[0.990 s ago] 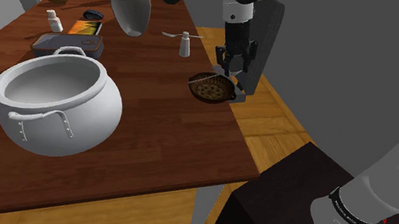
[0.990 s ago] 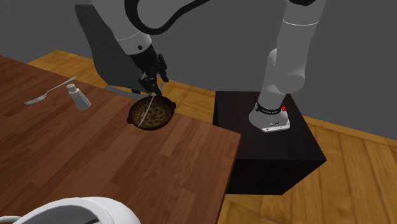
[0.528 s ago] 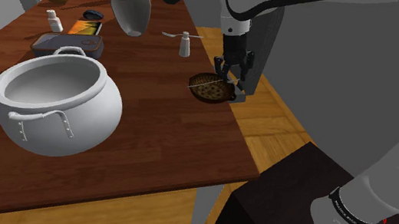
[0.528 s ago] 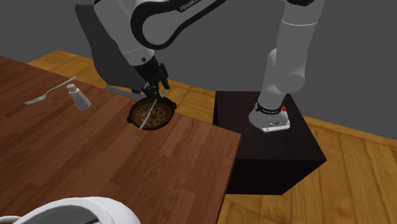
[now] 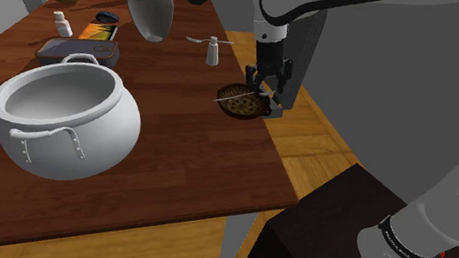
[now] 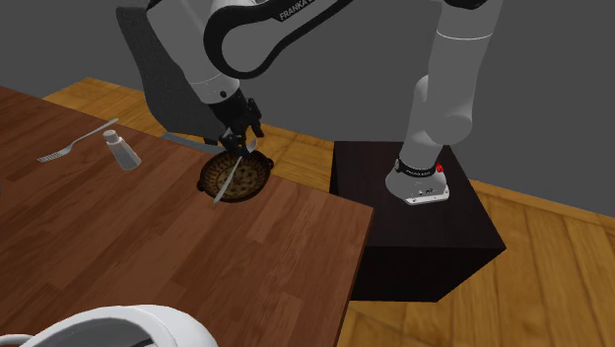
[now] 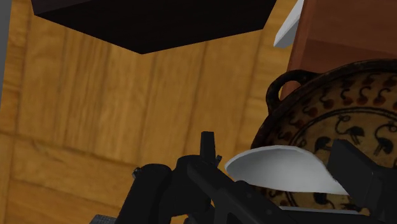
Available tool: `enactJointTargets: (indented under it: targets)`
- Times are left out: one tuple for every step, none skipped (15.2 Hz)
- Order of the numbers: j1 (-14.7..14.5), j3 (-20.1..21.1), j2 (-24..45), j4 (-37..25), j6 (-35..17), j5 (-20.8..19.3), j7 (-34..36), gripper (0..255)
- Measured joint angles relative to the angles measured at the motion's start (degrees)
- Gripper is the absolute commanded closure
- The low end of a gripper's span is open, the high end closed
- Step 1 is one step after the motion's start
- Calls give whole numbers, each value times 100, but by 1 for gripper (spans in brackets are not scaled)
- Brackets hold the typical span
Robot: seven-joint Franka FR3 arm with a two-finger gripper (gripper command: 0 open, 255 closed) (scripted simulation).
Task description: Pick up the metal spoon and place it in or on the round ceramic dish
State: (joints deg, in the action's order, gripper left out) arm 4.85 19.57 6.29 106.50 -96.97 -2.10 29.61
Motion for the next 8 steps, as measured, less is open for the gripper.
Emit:
enactJointTargets:
  targets:
    - [0, 0, 1, 1, -1, 0, 0, 0]
    - [0, 0, 1, 1, -1, 0, 0, 0]
    - [0, 0, 1, 1, -2, 0, 0, 0]
    - [0, 0, 1, 1, -2, 0, 0, 0]
    - [0, 0, 1, 1, -2, 0, 0, 0]
    - [-9, 5, 26, -123, 97, -5, 12, 0]
    - [-7, 3, 41, -290, 248, -10, 2, 0]
    - [-18, 8, 87, -514, 427, -20, 16, 0]
